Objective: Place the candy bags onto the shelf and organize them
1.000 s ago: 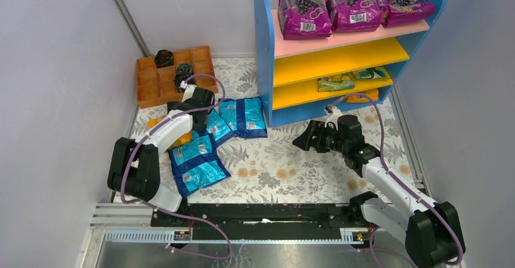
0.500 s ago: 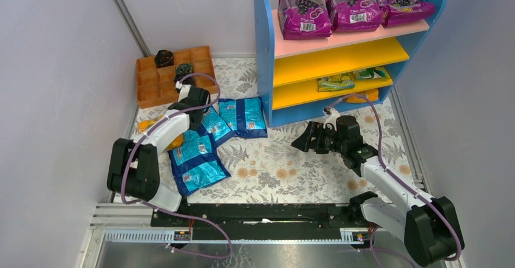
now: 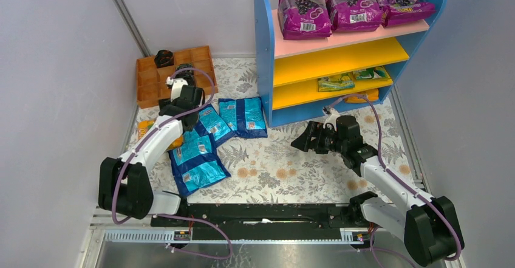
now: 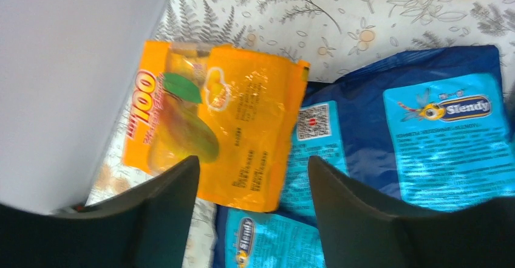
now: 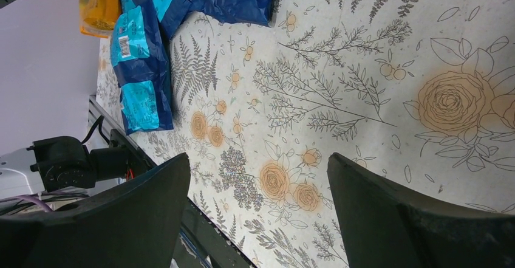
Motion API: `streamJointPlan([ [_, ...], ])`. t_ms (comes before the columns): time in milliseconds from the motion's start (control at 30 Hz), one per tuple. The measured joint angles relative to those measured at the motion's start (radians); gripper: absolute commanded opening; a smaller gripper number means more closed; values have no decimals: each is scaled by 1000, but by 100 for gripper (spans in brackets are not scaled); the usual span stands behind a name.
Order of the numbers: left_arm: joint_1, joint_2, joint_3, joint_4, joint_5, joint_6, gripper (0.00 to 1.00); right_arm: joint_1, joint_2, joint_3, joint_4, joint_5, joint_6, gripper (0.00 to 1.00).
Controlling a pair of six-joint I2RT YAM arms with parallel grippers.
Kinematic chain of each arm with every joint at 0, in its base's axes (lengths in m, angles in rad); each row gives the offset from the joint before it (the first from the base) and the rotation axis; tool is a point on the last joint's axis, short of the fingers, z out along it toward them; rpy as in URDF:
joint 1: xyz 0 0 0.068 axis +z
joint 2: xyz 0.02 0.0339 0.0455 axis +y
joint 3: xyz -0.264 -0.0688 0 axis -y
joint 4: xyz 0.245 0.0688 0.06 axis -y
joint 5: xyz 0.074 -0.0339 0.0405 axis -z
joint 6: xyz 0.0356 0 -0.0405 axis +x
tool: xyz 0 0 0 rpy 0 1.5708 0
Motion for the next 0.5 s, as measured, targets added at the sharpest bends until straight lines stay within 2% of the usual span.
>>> streamJointPlan([
  [67,2,5,0,-4,1,0,98,0,0,0,4,-5,1,89],
  [233,58,76,7,-10,47,-11,96,0,8,0,11,-14,-1,89],
  [367,112,188,83,-18,86,-20,93,0,29,0,13,-22,-6,89],
  [500,119,291,173,-14,88,-20,95,0,34,0,19,-32,-8,89],
])
